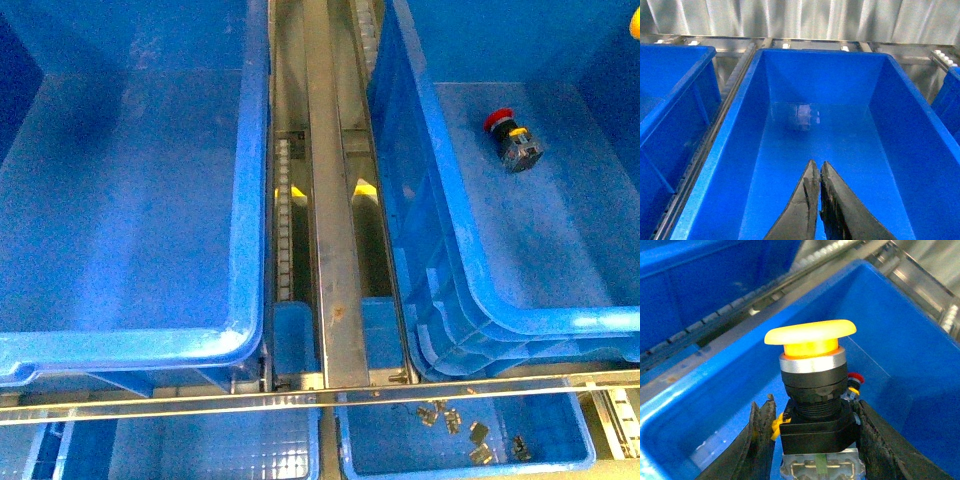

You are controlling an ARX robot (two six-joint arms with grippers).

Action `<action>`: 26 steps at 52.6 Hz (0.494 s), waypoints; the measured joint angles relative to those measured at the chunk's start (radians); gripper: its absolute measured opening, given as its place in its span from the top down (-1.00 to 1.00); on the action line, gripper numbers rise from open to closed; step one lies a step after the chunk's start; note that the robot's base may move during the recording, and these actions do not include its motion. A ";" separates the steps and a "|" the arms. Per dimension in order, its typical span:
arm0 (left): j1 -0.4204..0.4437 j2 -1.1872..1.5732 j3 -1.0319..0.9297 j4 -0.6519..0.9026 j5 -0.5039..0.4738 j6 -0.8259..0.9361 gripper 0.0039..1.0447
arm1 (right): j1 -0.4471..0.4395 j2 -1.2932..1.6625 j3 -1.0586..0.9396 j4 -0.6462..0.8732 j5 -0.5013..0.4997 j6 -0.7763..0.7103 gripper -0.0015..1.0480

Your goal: Pick red and yellow buttons and place in box

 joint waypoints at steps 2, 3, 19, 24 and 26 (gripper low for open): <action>0.000 0.000 0.000 0.000 0.000 0.000 0.96 | -0.026 0.072 0.040 0.031 -0.002 0.017 0.25; 0.000 0.000 0.000 0.000 0.000 0.000 0.96 | -0.041 0.122 0.073 0.047 -0.002 0.034 0.25; 0.000 0.000 0.000 0.000 0.000 0.000 0.96 | -0.094 0.687 0.541 0.030 0.121 0.143 0.25; 0.000 0.000 0.000 0.000 0.000 0.000 0.96 | -0.092 0.855 0.705 -0.019 0.190 0.209 0.25; 0.000 0.000 0.000 0.000 0.000 0.000 0.96 | -0.089 0.897 0.748 -0.031 0.206 0.230 0.25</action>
